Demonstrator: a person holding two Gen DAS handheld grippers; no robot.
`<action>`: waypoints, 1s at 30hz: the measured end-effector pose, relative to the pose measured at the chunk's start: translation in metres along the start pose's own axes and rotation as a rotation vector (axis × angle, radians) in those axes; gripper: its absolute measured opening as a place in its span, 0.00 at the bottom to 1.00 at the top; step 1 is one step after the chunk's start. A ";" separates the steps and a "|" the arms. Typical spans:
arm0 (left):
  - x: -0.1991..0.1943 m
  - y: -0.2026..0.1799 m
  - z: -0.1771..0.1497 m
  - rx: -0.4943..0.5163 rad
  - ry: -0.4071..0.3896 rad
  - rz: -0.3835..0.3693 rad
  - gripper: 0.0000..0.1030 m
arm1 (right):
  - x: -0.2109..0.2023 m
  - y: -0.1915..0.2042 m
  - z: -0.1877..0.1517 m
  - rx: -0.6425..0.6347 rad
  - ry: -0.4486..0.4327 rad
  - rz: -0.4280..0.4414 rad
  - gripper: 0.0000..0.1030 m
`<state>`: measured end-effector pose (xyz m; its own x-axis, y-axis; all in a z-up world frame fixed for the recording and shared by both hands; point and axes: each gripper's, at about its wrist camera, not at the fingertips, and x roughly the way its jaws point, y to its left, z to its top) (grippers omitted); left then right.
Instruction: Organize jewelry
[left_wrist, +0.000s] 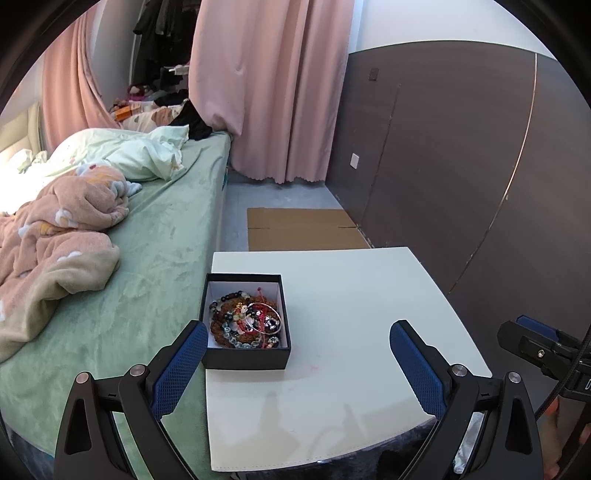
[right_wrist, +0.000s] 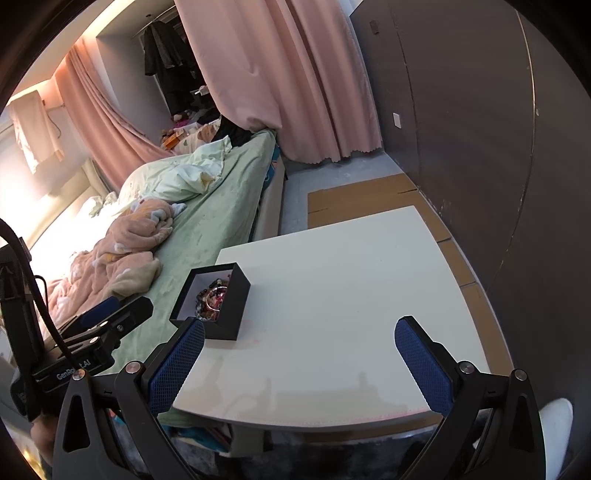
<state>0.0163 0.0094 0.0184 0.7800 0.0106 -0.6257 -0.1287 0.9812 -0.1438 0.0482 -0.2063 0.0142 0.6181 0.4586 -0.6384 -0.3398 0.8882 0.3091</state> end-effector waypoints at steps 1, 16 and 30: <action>0.000 0.000 0.000 0.001 0.000 0.000 0.96 | 0.000 0.000 0.000 0.000 0.000 0.000 1.00; -0.001 -0.001 -0.002 -0.007 -0.002 -0.002 0.96 | 0.001 0.001 -0.001 0.005 0.007 0.012 1.00; 0.002 -0.003 -0.003 0.006 -0.001 0.013 0.96 | 0.007 0.005 -0.005 0.003 0.034 0.019 1.00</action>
<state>0.0158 0.0055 0.0152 0.7787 0.0240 -0.6269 -0.1357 0.9821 -0.1309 0.0478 -0.1988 0.0076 0.5869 0.4744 -0.6561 -0.3489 0.8794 0.3238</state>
